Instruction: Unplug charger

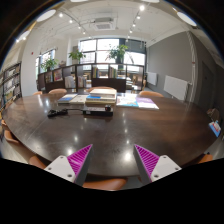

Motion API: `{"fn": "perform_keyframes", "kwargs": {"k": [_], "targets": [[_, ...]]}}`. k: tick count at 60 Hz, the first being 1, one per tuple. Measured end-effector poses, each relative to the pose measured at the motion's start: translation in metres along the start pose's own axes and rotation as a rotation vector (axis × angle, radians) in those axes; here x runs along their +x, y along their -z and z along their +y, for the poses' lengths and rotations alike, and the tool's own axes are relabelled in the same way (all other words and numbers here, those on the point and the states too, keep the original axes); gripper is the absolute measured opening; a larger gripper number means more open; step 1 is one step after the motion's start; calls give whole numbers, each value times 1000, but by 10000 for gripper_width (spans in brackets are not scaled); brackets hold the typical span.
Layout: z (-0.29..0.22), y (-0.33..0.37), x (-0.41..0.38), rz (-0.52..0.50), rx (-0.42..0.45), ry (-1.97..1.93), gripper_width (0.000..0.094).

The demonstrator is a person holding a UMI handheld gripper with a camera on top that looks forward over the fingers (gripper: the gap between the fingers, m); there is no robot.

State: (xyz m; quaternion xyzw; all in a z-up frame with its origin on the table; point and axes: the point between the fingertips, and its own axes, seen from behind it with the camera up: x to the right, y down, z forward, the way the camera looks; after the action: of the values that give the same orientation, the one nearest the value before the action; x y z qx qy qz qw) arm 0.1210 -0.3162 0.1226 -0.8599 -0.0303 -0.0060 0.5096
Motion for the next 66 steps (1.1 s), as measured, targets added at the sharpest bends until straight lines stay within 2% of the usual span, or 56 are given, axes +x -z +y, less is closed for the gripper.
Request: {"fn": "perform_keyframes", "kwargs": {"k": [6,20,38,44,52,59,66], "targets": [[-7,-35,-5,-15,-16,-8,811],[-60,-193,-37,-1,-33,-40,808],[-116,-362,-38,28,-60,-51,704],[-120,-399,-33,37,-76,-46,635],[-117,-425,-25,51,-85,-54,488],[-123,-433,-31,11,-59,-99,253],[-122,-434,-30,12,-67,-69,198]]}}
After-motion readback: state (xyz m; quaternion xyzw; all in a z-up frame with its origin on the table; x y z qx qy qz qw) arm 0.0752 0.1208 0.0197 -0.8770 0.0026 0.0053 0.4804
